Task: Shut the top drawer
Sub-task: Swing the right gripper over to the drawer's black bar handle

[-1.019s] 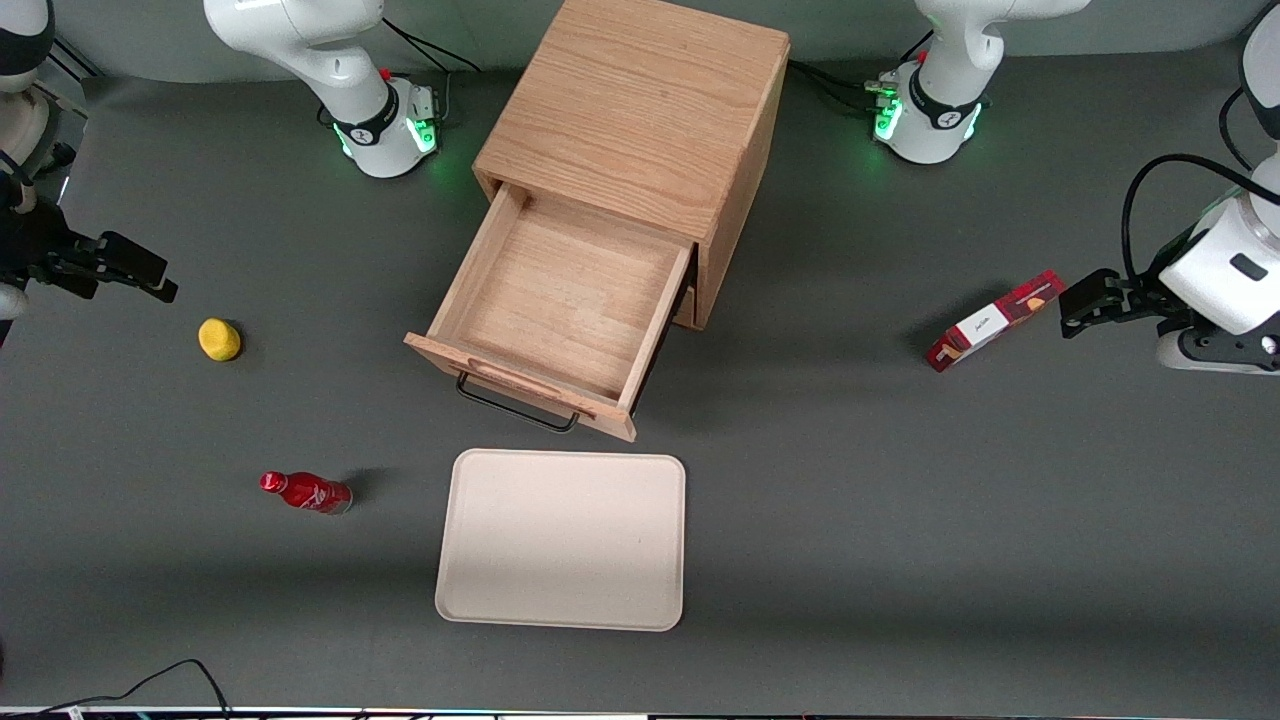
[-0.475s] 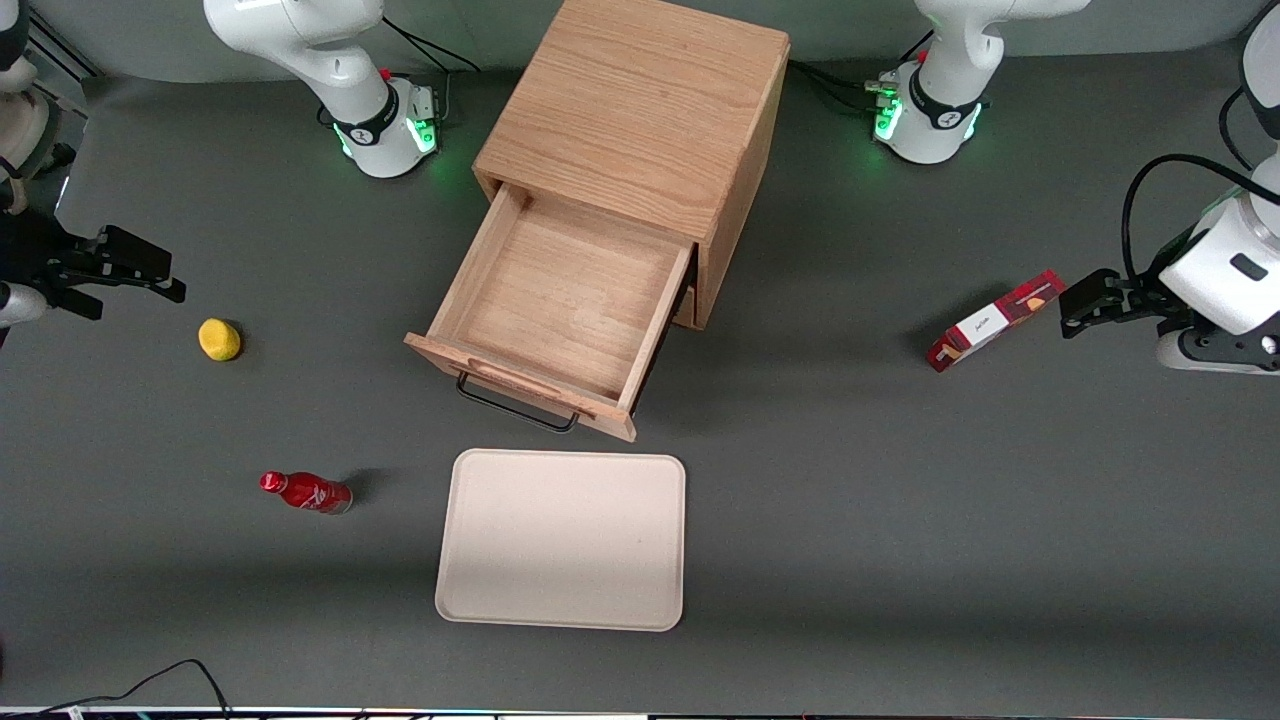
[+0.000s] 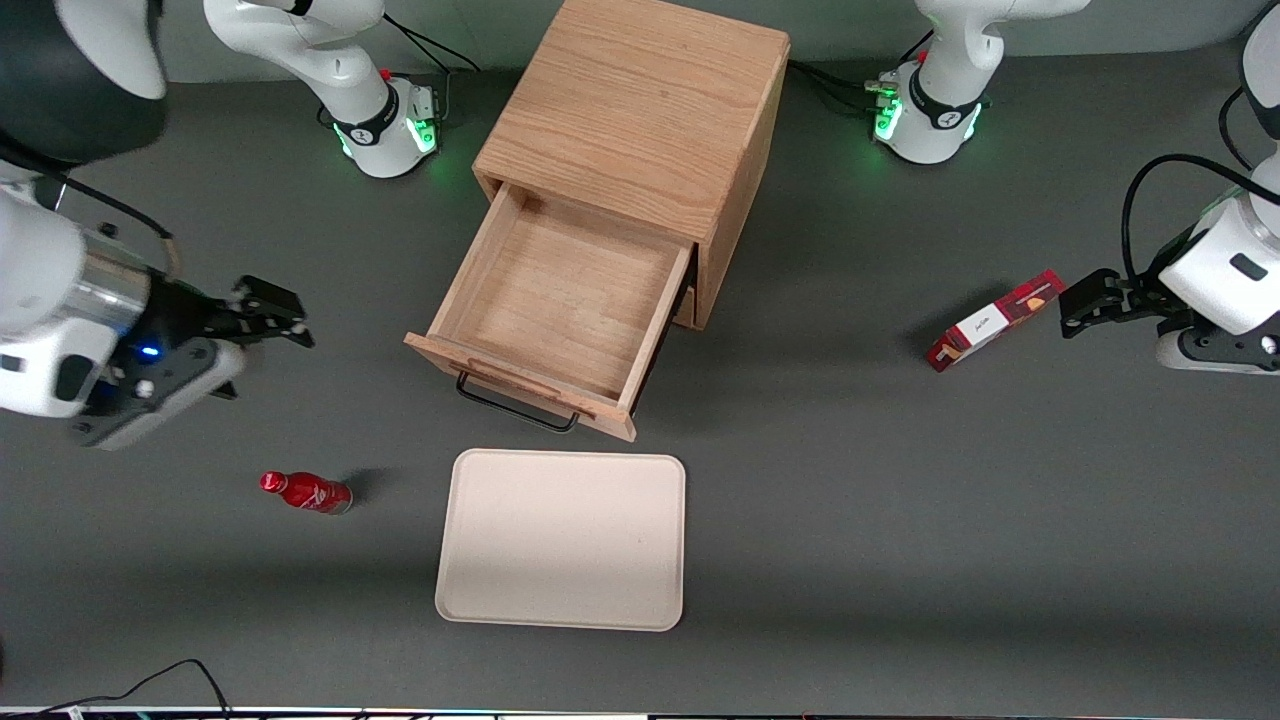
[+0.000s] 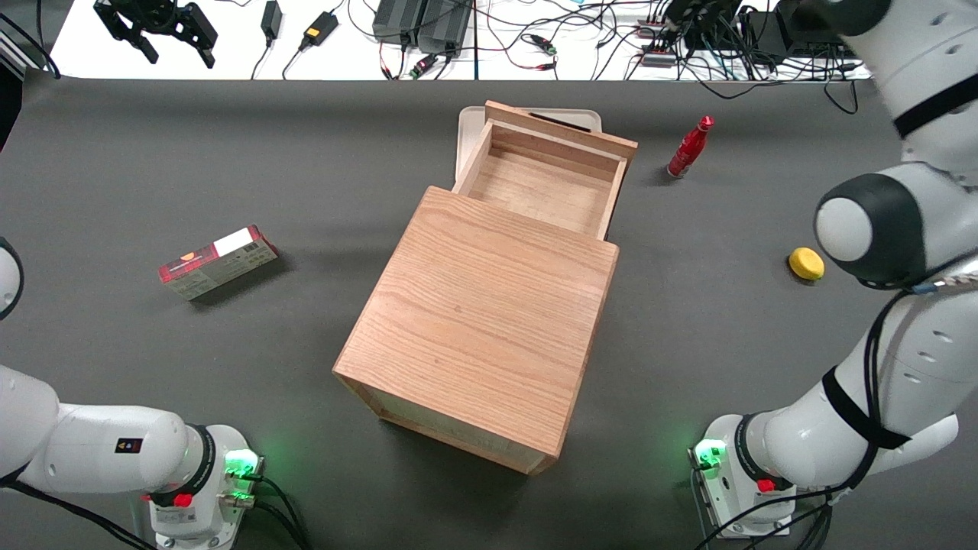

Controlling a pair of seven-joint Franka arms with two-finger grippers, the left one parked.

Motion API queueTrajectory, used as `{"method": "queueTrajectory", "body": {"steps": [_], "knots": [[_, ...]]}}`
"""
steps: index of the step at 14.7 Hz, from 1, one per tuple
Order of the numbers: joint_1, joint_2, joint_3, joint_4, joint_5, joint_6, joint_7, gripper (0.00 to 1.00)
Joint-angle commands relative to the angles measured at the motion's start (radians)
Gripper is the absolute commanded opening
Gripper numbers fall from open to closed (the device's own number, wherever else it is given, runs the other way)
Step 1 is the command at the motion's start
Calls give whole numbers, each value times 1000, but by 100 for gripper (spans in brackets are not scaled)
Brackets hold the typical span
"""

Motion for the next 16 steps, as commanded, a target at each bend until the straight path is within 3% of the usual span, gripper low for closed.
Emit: {"method": "queueTrajectory", "body": {"steps": [1,4,11,16], "knots": [[15,58,50,91,6,-18,-36,100],[27,98,75,90,3,11,-163,100],[35,192,151,90,-23,68,-174,100],[20,262,155,86,26,108,-185,100]]}}
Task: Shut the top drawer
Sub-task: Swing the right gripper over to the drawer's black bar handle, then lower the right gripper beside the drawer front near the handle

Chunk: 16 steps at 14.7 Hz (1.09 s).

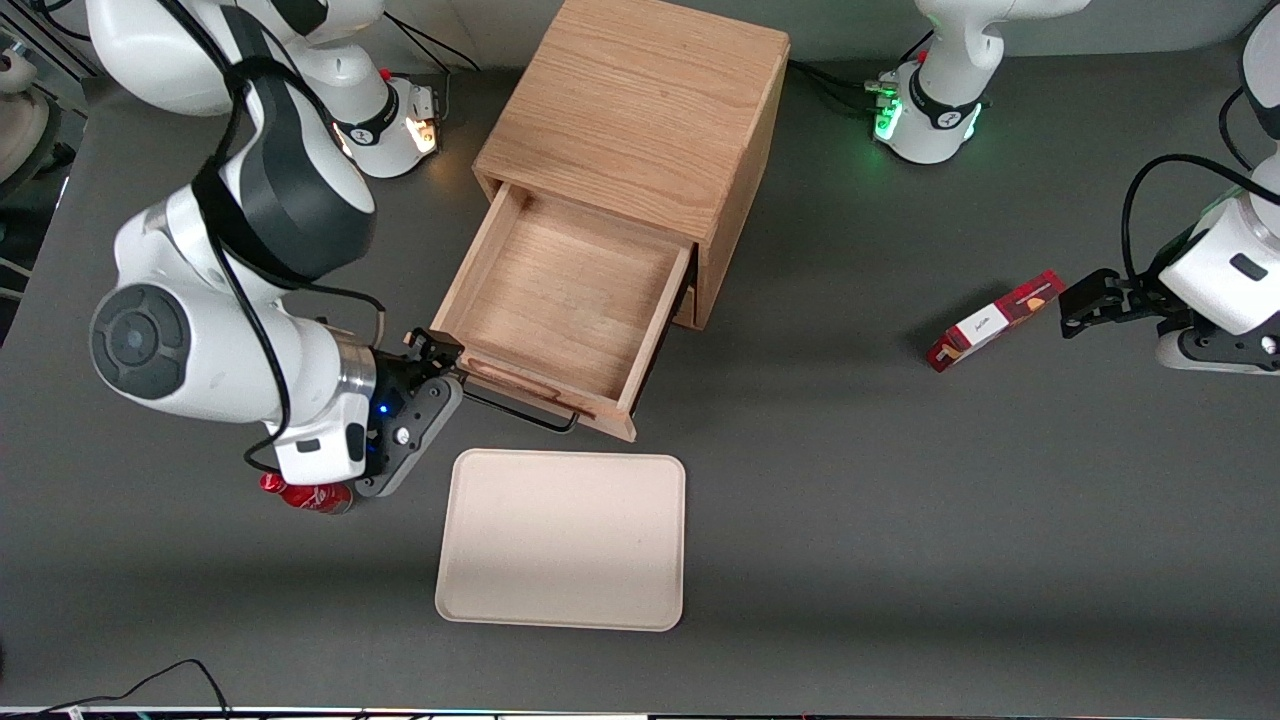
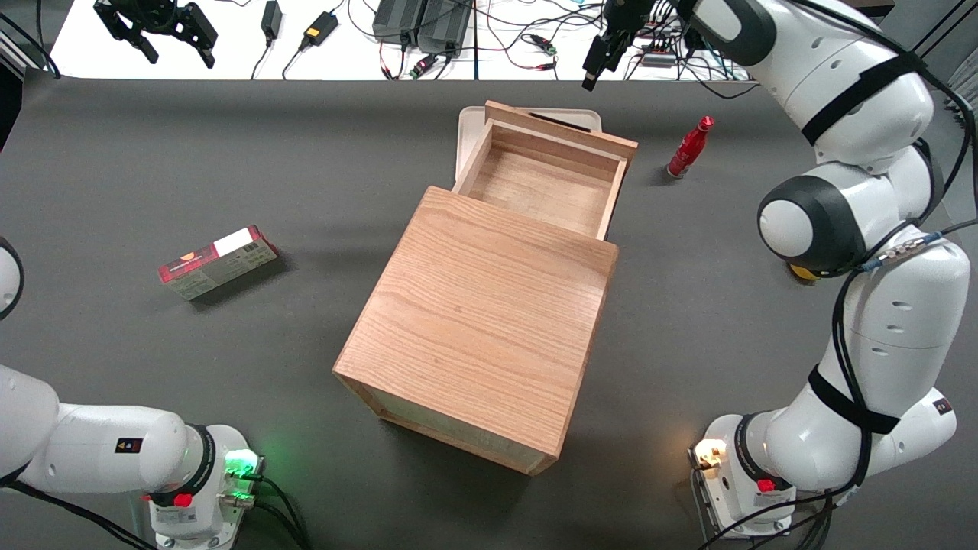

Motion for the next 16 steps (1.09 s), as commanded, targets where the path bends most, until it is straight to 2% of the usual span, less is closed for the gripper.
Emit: {"method": "queueTrajectory", "body": {"steps": [1,6,16], "knots": [[-10,64,12,43,26,8,-41,100],[-9,112,12,31,87,8,-43,100],[5,121,14,-41,98,28,-29,100]]}}
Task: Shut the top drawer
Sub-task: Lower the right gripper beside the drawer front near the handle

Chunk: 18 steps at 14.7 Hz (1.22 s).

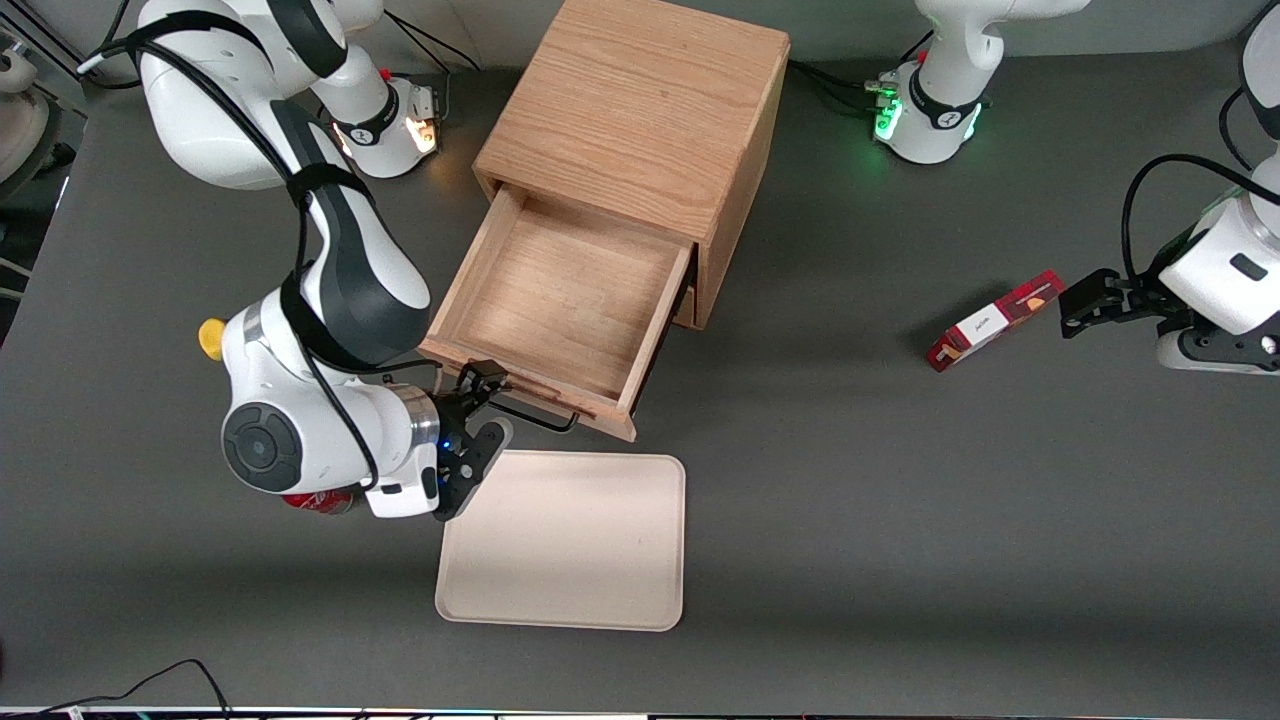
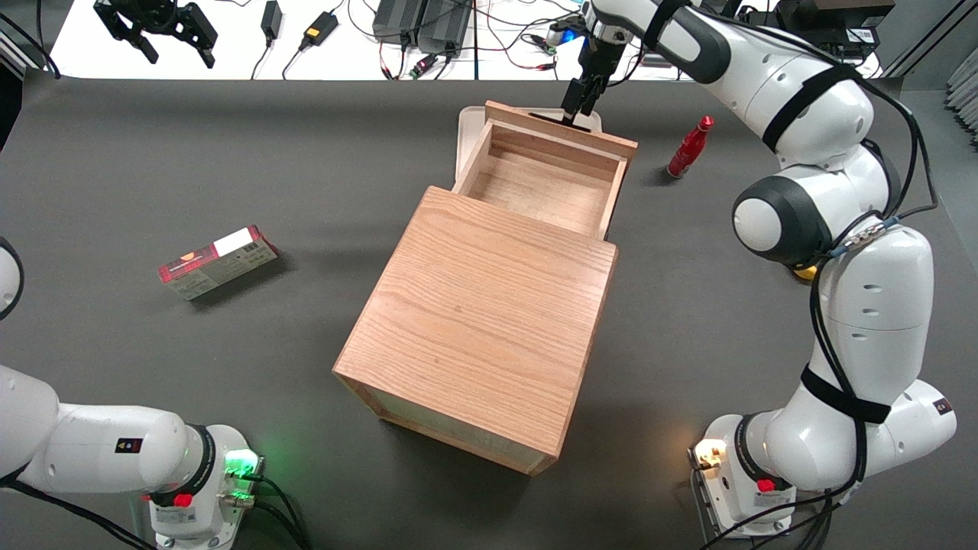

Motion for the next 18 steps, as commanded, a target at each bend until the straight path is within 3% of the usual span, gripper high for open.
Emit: {"method": "queueTrajectory", "body": {"steps": [1,18], "knots": [[3,-3,-4,-22,27,16,-7,100],[3,-3,-4,-8,21,39,-8,100]]}}
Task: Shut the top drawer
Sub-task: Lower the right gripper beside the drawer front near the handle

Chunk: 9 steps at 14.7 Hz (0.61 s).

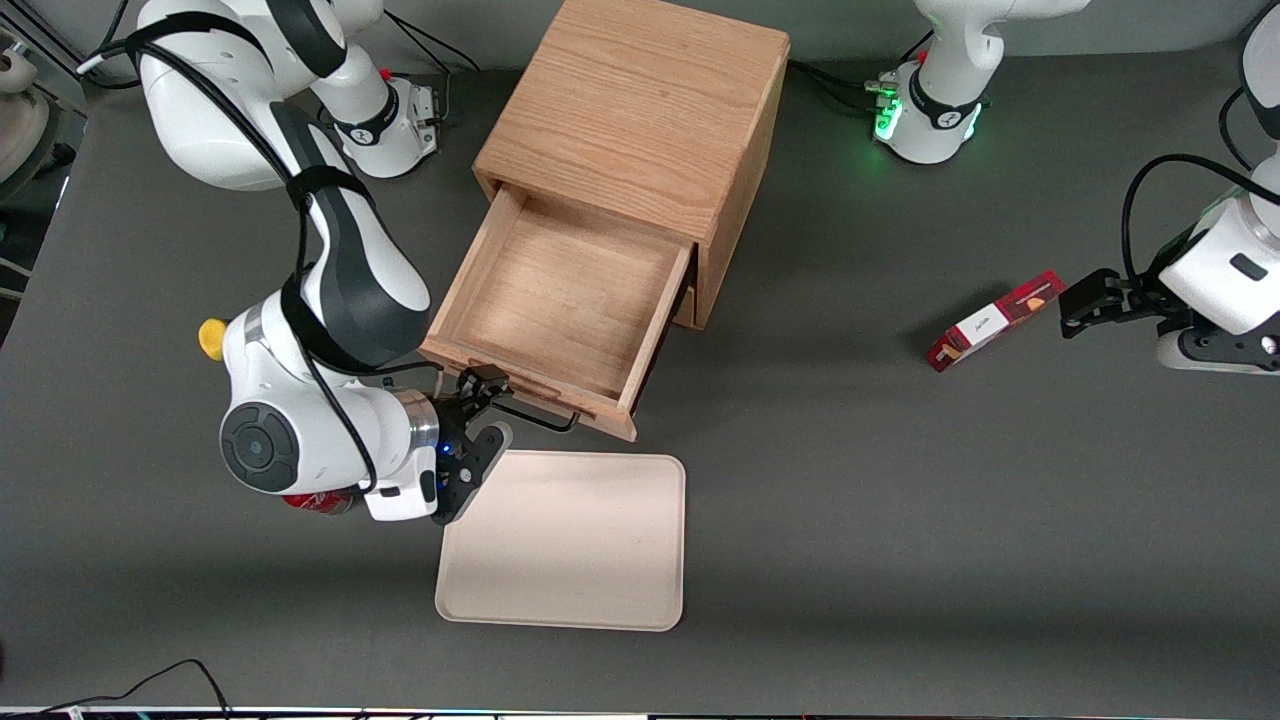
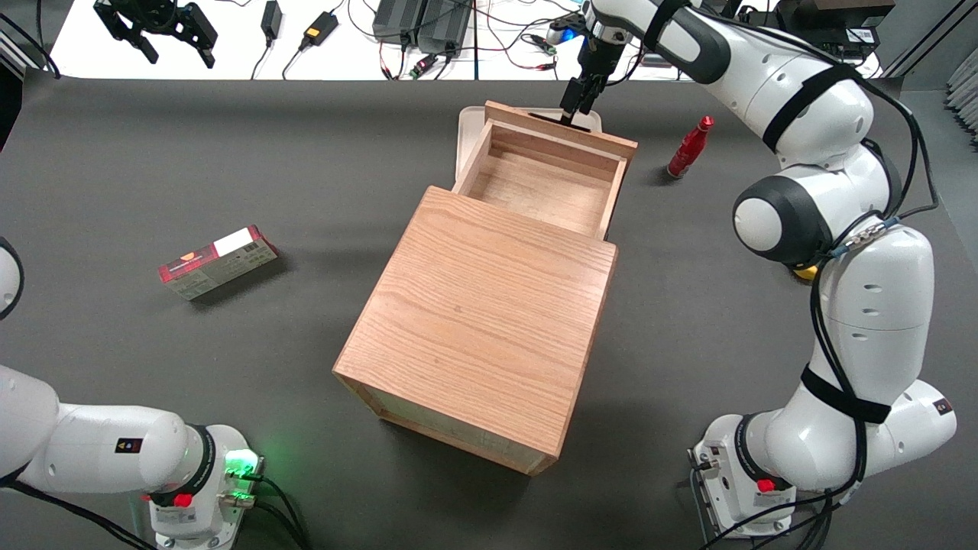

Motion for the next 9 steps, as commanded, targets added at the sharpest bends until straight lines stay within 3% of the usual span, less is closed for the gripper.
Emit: {"method": "queueTrajectory", "body": {"steps": [1,9], "knots": [[8,0,-4,-7,13,11,-8,100],[19,5,-3,-58,-22,83,-7,100]]}}
